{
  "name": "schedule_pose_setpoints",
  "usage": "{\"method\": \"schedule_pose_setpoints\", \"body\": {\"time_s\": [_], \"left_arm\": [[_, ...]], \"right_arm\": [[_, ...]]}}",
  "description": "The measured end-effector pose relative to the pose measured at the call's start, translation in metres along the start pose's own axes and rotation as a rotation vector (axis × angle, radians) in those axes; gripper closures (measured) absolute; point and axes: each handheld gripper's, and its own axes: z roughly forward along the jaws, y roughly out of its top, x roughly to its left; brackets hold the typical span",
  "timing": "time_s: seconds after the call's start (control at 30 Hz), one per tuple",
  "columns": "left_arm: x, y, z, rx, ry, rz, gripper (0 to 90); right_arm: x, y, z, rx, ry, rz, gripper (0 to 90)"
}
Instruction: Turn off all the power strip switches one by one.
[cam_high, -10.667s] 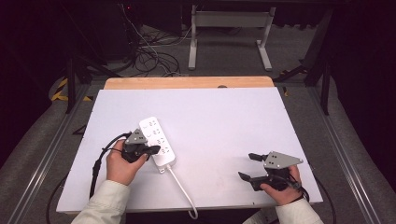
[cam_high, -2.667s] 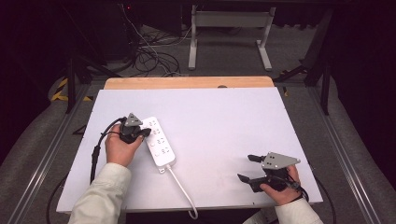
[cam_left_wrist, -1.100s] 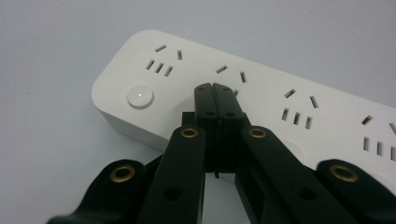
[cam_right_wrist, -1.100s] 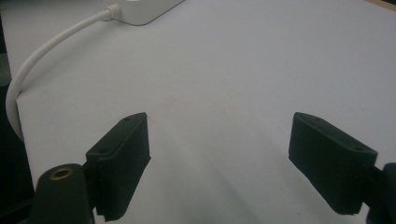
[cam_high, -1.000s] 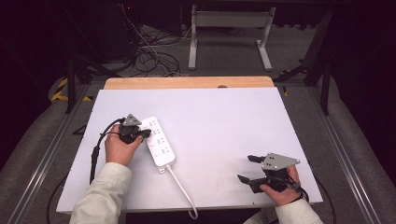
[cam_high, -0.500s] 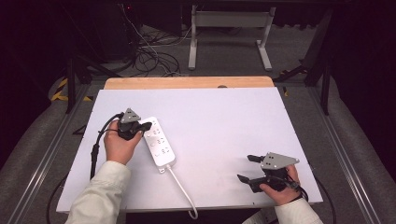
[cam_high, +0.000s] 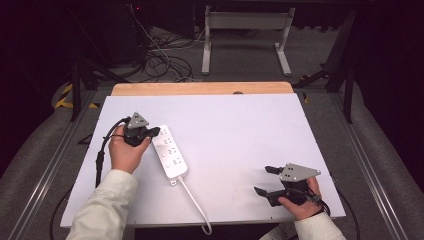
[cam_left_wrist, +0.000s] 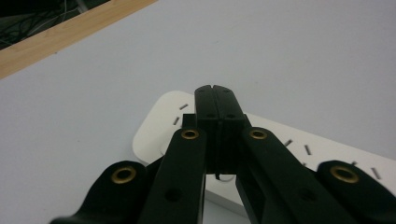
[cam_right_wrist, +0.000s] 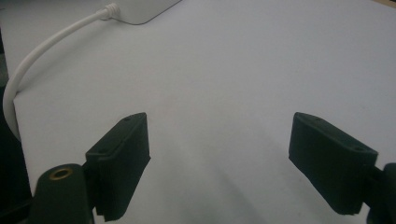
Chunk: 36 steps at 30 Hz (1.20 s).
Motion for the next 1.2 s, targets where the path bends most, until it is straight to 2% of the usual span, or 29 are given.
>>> {"method": "schedule_pose_setpoints", "body": {"time_s": [0.03, 0.33, 0.47, 0.63, 0.83, 1.1, 1.2], "left_arm": [[0.003, 0.0, 0.002, 0.005, 0.012, -0.003, 90.0], [0.018, -0.01, 0.019, 0.054, 0.03, -0.055, 90.0], [0.023, -0.013, 0.023, 0.056, 0.025, -0.074, 90.0], [0.022, -0.014, 0.027, 0.063, 0.012, -0.071, 90.0], [0.021, -0.015, 0.029, 0.078, 0.016, -0.061, 90.0], [0.021, -0.016, 0.03, 0.085, 0.014, -0.071, 90.0], [0.022, -0.016, 0.03, 0.089, 0.024, -0.061, 90.0]], "right_arm": [[0.0, 0.0, 0.0, 0.001, -0.001, 0.0, 20.9], [0.0, 0.0, 0.0, 0.0, -0.001, 0.001, 20.8], [0.0, 0.0, 0.0, 0.0, 0.0, 0.001, 20.7], [-0.001, 0.0, 0.0, 0.003, 0.0, 0.0, 20.7], [-0.001, -0.001, -0.001, 0.0, 0.0, 0.001, 20.7], [-0.001, -0.001, -0.001, 0.001, 0.001, -0.001, 20.7], [0.0, -0.001, 0.0, 0.003, 0.002, -0.001, 20.7]]}}
